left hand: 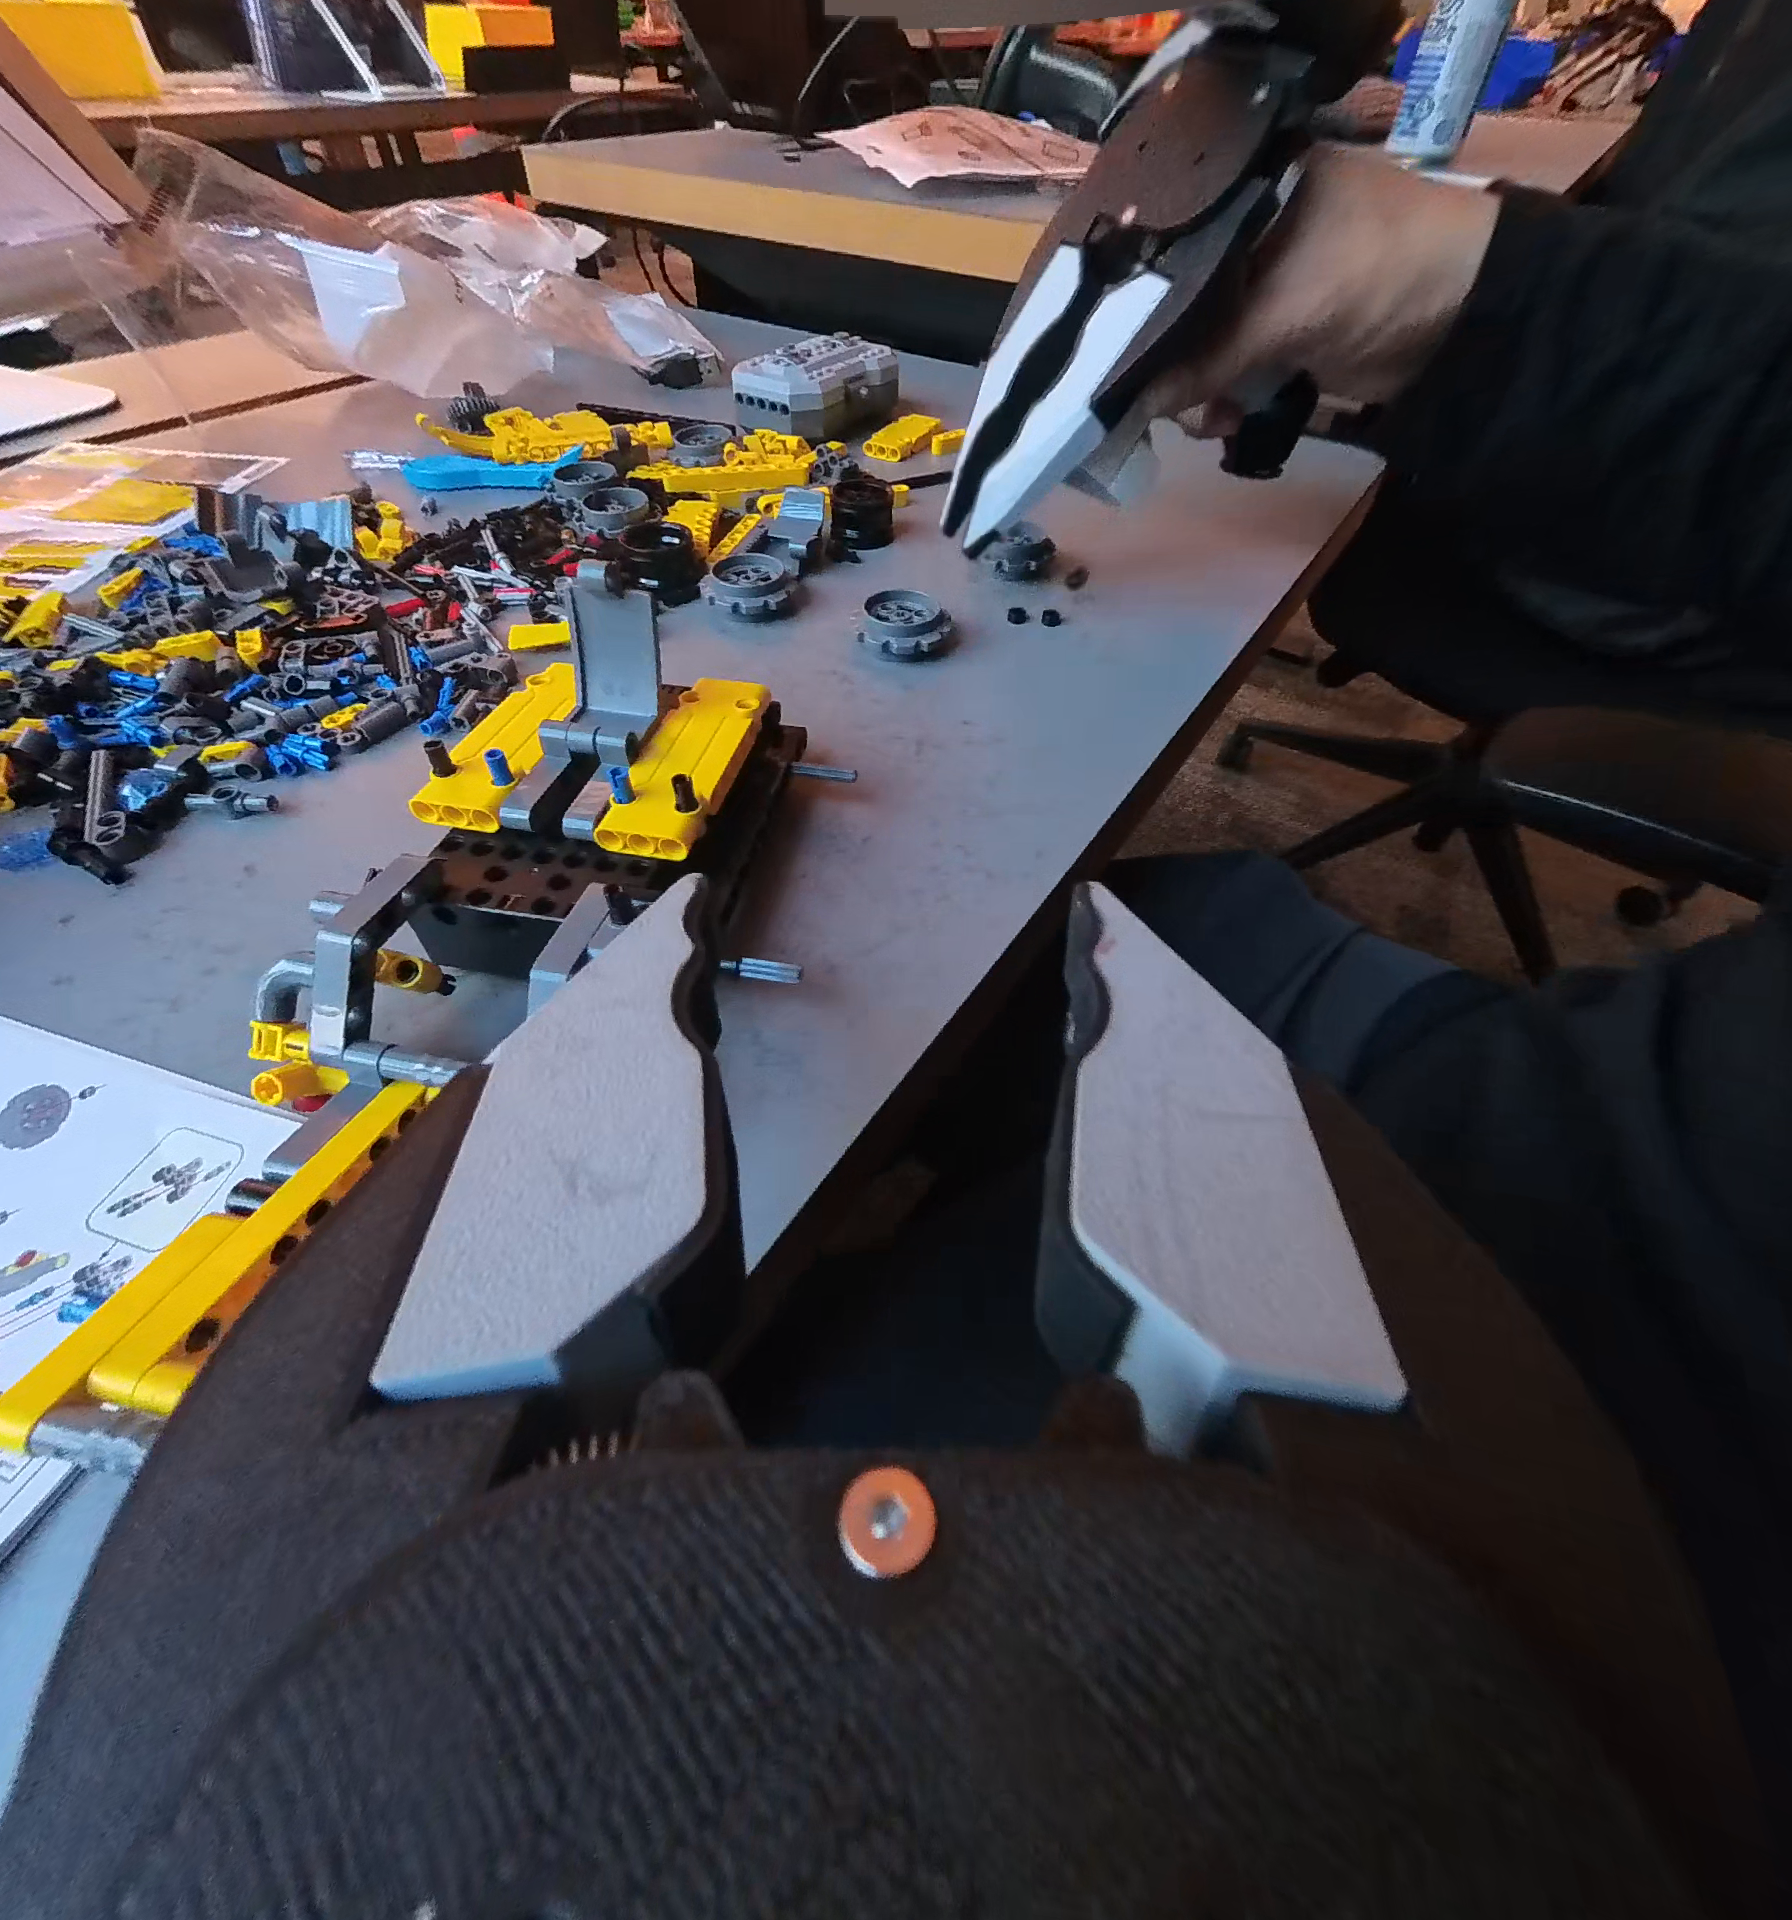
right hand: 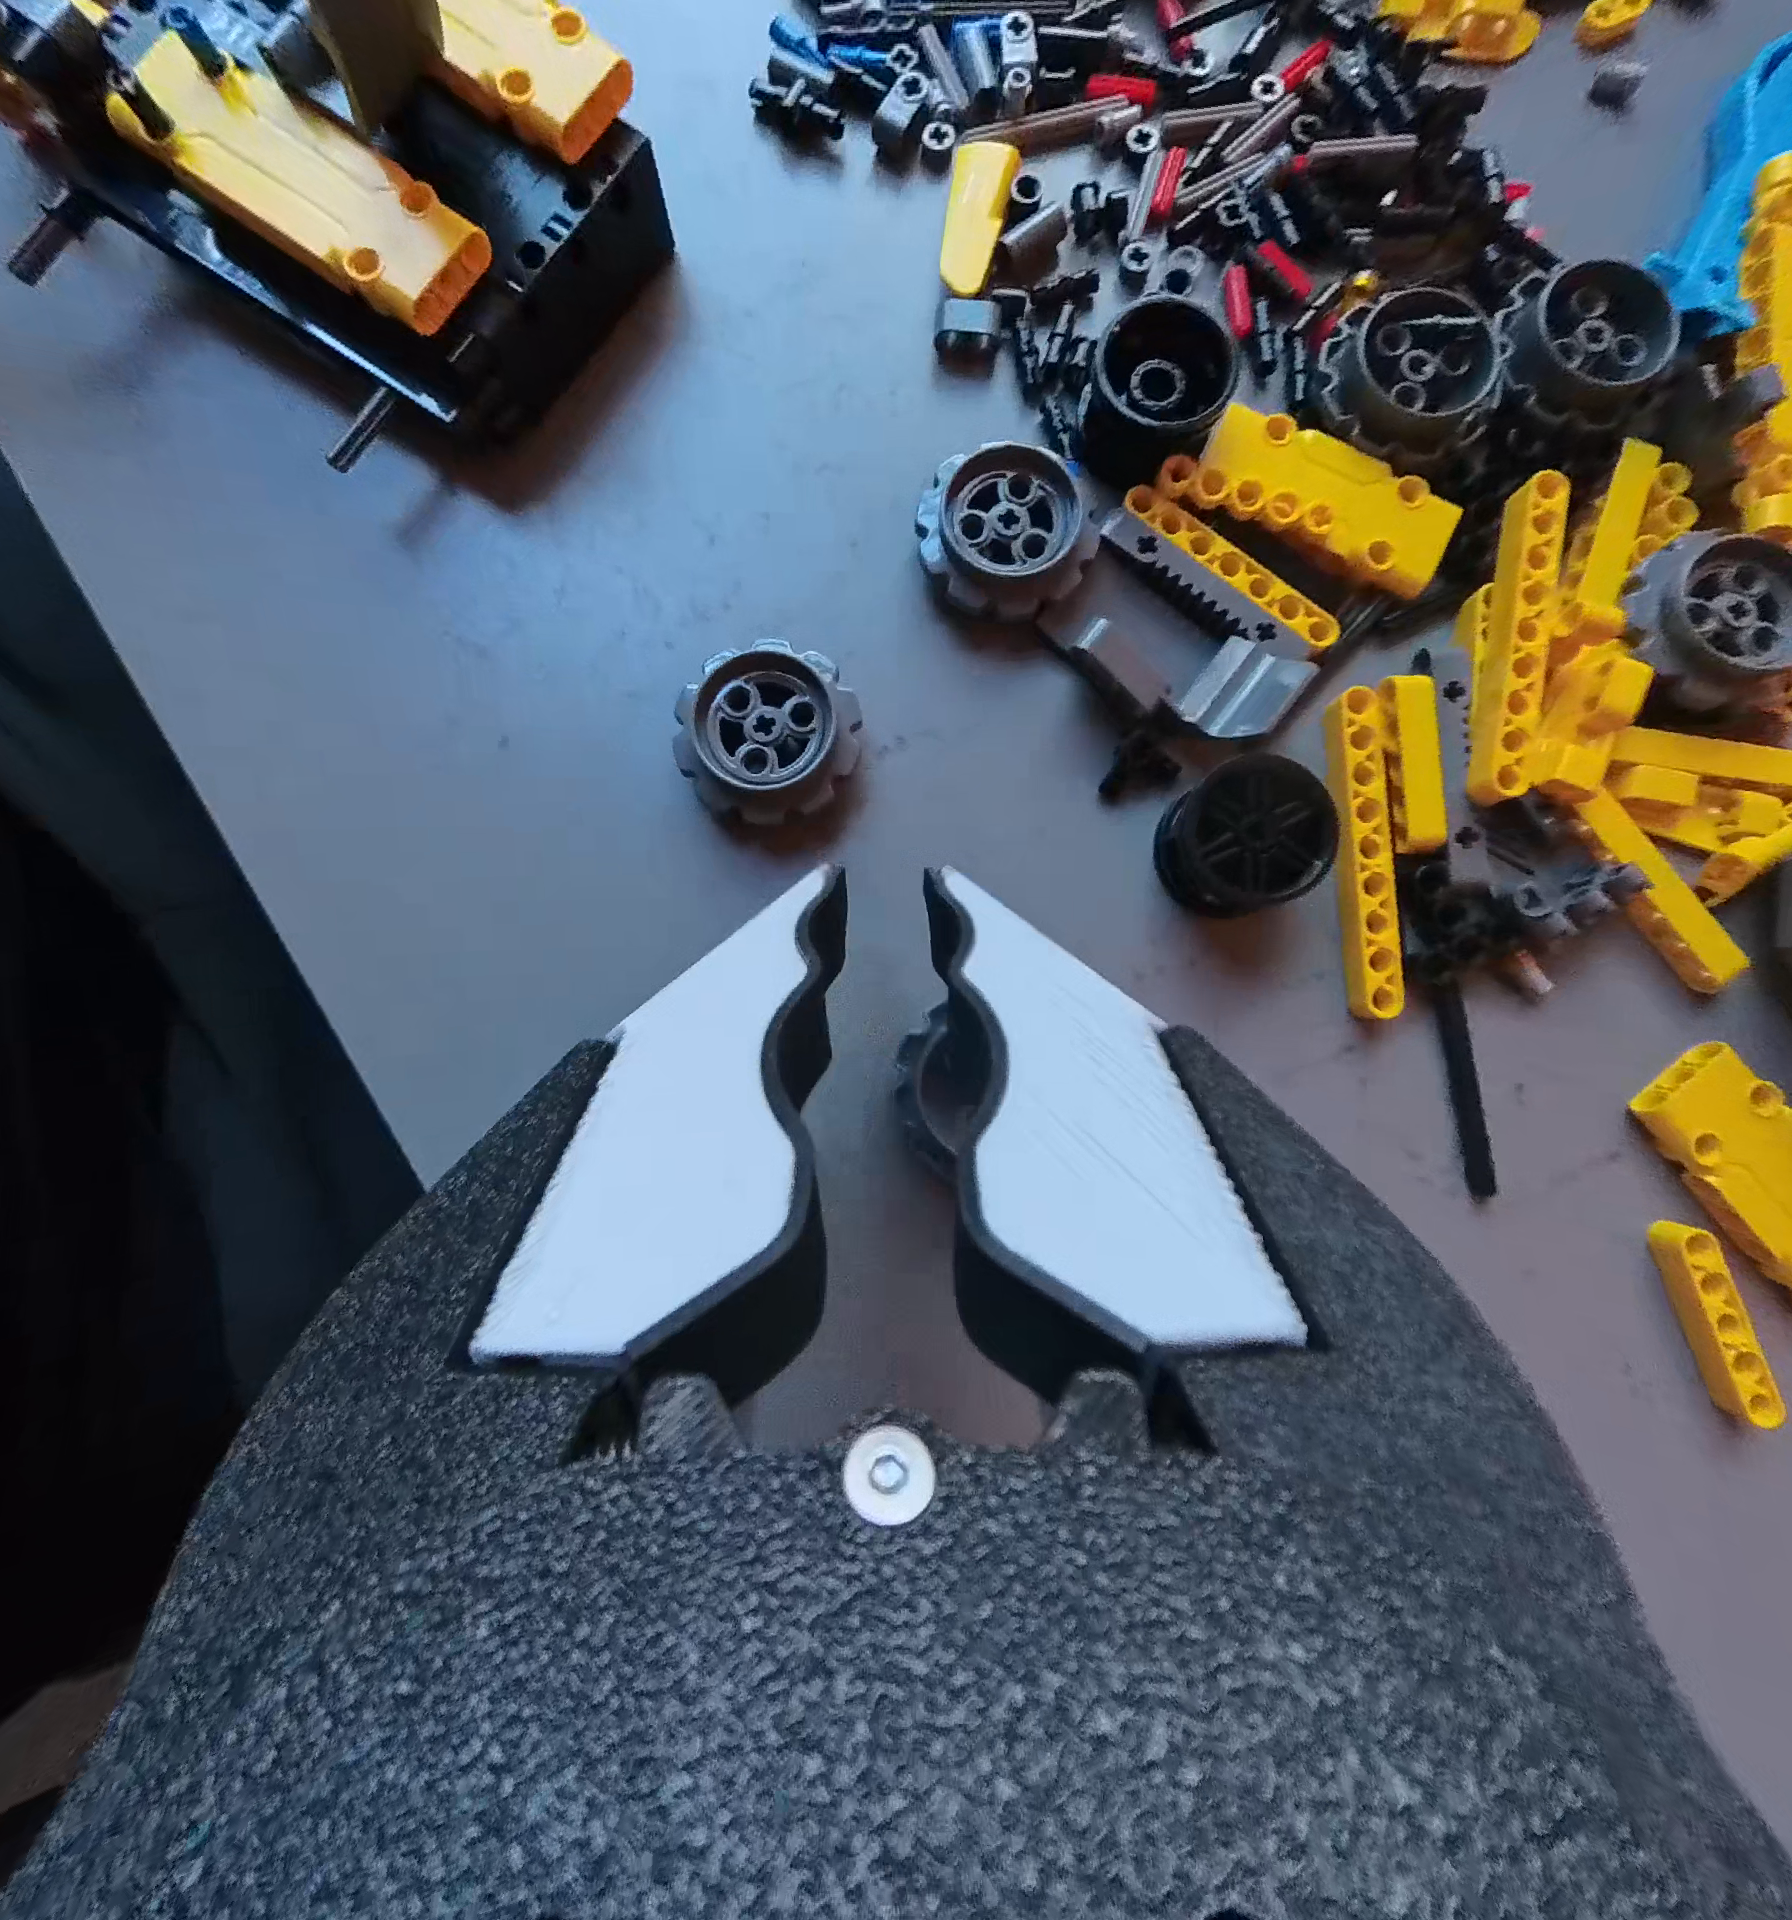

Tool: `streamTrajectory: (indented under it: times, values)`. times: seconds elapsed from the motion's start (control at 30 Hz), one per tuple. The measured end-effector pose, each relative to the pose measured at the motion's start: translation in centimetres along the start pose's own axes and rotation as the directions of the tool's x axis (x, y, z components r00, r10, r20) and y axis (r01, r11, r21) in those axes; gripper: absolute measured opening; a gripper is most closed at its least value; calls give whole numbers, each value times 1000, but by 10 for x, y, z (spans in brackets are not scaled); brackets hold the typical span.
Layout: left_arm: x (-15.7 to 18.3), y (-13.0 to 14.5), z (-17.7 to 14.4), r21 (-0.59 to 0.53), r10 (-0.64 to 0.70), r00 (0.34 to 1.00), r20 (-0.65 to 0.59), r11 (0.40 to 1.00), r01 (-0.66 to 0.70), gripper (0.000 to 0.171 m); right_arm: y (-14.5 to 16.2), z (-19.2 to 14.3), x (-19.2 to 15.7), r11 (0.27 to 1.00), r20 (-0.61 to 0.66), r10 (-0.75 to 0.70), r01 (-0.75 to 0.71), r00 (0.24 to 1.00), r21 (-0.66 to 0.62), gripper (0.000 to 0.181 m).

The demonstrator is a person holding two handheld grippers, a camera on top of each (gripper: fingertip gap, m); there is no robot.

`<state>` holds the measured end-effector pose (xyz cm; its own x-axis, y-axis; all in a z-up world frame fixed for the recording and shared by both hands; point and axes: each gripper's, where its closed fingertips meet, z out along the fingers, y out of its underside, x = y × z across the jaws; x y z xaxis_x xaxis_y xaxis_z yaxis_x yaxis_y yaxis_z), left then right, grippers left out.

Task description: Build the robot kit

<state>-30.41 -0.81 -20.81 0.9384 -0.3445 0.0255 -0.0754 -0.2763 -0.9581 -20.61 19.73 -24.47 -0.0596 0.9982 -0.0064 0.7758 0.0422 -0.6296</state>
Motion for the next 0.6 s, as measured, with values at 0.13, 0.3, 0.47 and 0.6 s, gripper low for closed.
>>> streamTrajectory:
  times: [0.13,0.3,0.47,0.6]
  values:
    - [6,-1,0,1,-9,1000,-13,1000,9,65,11,-16,13,1000,-88,12,-11,996,4,15]
    - [12,5,2,-26,17,1000,-8,1000,-17,63,39,-52,15,974,-53,175,-165,983,158,16]
    - [16,-1,10,-31,30,999,-19,999,-31,63,60,-53,-14,972,60,132,-141,989,189,20]
    - [22,-3,18,-39,27,999,-39,999,-28,63,70,-34,-19,991,29,62,-65,998,120,22]
